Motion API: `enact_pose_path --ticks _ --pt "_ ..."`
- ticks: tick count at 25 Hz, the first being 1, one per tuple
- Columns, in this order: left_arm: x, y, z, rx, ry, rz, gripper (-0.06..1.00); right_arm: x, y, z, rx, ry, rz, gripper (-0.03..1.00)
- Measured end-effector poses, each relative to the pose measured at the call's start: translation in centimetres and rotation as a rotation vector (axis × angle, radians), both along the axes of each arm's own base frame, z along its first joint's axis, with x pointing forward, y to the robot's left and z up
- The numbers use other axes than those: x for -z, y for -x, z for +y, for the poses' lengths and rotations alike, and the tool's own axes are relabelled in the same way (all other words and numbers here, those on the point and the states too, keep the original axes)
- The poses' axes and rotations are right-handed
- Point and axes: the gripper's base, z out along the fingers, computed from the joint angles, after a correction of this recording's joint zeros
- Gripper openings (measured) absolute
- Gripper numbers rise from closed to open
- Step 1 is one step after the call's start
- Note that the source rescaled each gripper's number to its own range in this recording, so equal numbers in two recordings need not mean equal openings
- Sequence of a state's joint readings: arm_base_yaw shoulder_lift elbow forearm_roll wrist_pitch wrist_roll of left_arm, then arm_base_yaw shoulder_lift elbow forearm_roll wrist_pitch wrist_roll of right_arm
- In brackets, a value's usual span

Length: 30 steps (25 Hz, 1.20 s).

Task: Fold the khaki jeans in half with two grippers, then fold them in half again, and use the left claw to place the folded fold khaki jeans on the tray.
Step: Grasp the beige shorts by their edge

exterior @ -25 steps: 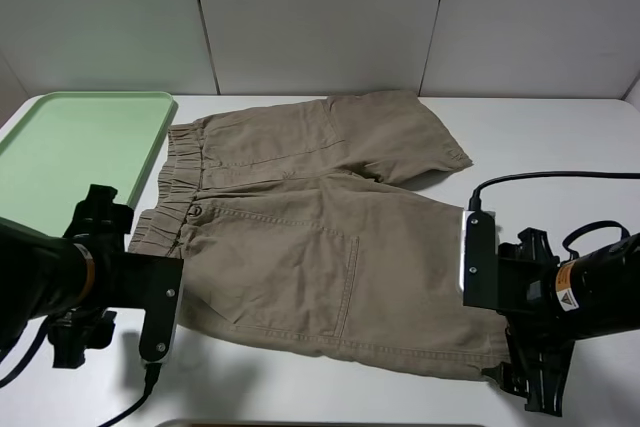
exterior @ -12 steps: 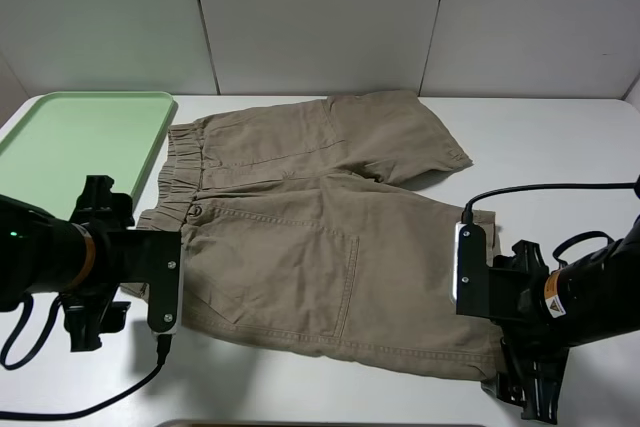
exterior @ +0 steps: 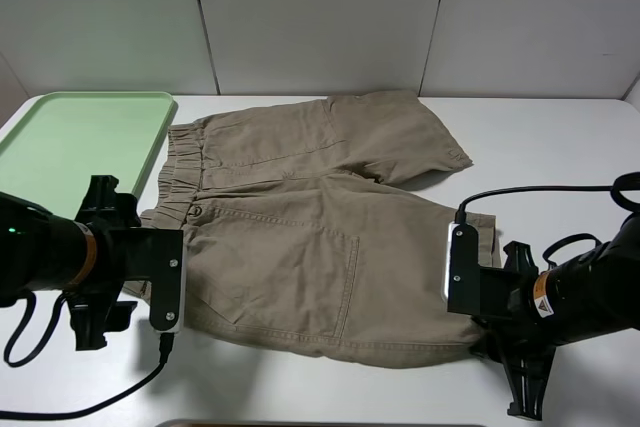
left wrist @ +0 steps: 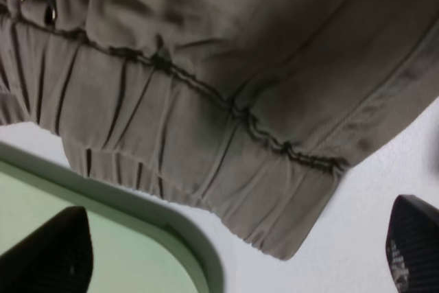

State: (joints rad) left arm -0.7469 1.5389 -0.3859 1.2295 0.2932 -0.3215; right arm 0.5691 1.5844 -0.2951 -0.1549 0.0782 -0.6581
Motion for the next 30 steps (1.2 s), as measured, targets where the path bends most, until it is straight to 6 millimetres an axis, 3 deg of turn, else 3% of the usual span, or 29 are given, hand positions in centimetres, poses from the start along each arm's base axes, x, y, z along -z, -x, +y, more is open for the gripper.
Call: enact_pose_path --ticks 11,19,25,30 --pt "0.2 0.3 -0.3 -0.029 0.053 0.033 0.88 0.1 -0.1 0.0 0.001 -0.004 -0.003 0.31" --pt "0.7 1.0 0.4 0.148 -0.062 0.073 0.86 0.0 -0.2 0.1 0.019 -0.02 -0.012 0.31" --pt "1.0 1.0 0.4 0.181 -0.087 0.08 0.84 0.0 -0.3 0.3 0.032 -0.042 -0.029 0.31" --pt "2.7 0.2 0.3 0.15 -0.195 0.135 0.83 0.0 -0.4 0.4 0.035 -0.05 -0.035 0.31"
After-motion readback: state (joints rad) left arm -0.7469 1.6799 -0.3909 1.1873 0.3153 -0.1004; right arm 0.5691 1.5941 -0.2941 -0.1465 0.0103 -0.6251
